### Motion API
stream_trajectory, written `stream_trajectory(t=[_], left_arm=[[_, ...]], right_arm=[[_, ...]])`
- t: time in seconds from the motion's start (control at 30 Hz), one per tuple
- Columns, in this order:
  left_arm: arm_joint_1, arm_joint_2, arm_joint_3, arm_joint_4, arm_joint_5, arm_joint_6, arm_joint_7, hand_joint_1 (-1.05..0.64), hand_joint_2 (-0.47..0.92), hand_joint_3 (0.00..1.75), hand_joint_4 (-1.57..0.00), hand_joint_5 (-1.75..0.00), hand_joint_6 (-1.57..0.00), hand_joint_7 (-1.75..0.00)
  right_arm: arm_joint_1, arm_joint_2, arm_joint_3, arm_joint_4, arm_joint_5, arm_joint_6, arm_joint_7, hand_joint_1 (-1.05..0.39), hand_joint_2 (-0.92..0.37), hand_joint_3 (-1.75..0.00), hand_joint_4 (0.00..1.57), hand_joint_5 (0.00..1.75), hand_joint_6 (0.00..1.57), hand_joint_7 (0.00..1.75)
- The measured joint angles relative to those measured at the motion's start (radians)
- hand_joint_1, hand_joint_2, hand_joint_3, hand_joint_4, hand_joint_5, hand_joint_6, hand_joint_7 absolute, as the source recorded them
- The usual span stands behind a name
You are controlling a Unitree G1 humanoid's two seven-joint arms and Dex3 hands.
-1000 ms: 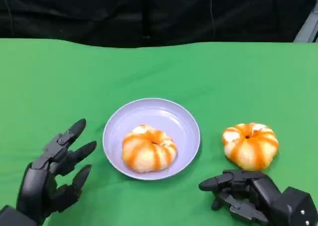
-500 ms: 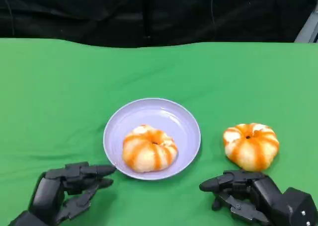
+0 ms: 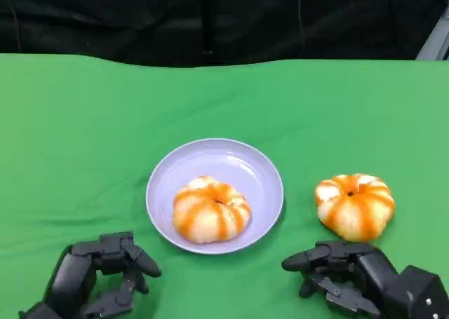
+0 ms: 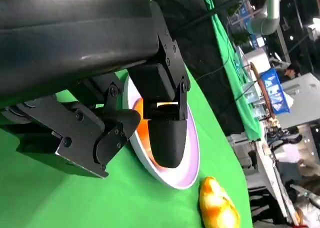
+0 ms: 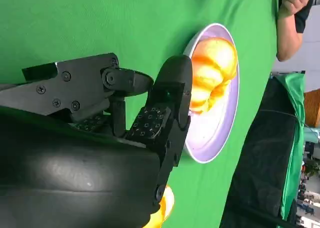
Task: Grasp the bread from the table and place it into the plate.
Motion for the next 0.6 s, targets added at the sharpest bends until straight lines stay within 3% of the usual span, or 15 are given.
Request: stream_trajectory(t=[0.6], left_arm=[[0.000, 0.005, -0.021, 0.001, -0.014, -0.002, -0.067, 0.01, 0.43, 1.32, -0.85, -1.61, -0.87, -1.34]], right_arm=[[0.005, 0.000, 0.000, -0.007, 0.001, 0.004, 0.001, -0.06, -0.92, -0.40, 0.78, 1.22, 1.06, 0.41]])
